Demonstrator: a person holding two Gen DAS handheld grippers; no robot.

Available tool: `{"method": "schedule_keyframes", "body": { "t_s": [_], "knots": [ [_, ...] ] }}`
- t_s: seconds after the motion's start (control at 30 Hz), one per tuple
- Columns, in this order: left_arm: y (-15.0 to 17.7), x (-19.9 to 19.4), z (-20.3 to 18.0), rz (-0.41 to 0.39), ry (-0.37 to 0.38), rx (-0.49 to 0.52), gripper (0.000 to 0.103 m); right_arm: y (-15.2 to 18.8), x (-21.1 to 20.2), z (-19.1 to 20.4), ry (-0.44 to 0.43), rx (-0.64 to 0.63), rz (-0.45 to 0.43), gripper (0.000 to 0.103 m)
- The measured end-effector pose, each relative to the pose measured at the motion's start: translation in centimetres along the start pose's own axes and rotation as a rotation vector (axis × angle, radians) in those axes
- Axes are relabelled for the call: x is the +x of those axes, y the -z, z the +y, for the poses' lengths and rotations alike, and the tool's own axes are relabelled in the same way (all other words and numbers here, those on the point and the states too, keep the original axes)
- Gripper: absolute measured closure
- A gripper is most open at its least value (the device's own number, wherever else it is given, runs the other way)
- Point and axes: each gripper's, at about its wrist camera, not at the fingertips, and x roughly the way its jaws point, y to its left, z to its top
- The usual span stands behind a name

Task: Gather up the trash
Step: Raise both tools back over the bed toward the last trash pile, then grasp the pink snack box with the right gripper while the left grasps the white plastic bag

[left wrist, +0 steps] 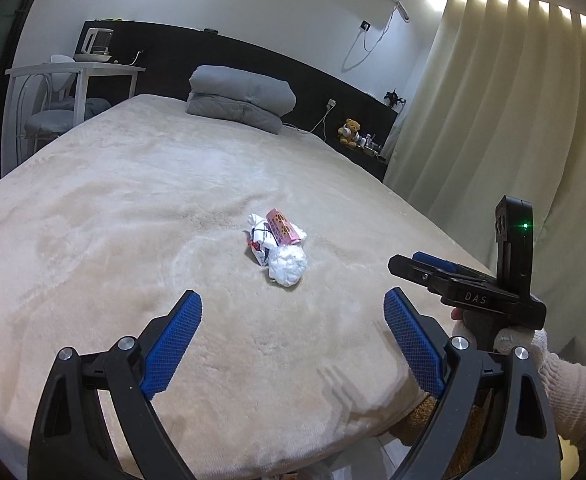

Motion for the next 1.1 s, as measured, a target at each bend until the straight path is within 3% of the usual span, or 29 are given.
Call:
{"method": "schedule_keyframes", "body": {
  "t_s": [0.23,0.43,0.53,0.63,0.73,0.87,1.1],
  "knots": [
    [-2.7,1.4,3.1,-0.015,-0.029,-0.019,0.013,-2.4,6.1,0.8,0.009,-0.072,0.032,0.005],
    [-4.0,2.6,4.7,-0.014,-0.05,-0.005,0.013,-3.4,11.2,1.4,0.006,-0.114,0.077,0.015],
    [-4.4,3.4,5.4,0.0,-0.062,0.003,0.013,-3.9,13.5,1.3,0.002,-0.119,0.106,0.029],
    [-4.7,4.2,6.3,0.015,-0.071,0.004,0.013,-4.3,15.3,1.0,0.012,-0.111,0.125,0.031],
    [-4.9,5.0,6.8,0.03,-0.083,0.023,0.013,-4.6,16.7,0.7,0.002,-0.102,0.145,0.045],
    [-4.8,6.0,7.8,0.052,-0.081,-0.011,0.013,-4.8,18.3,0.2,0.025,-0.109,0.16,0.051],
    [-4.4,6.5,7.4,0.077,-0.076,0.023,0.013,-4.6,19.0,0.3,0.059,-0.16,0.165,0.061]
  ]
}}
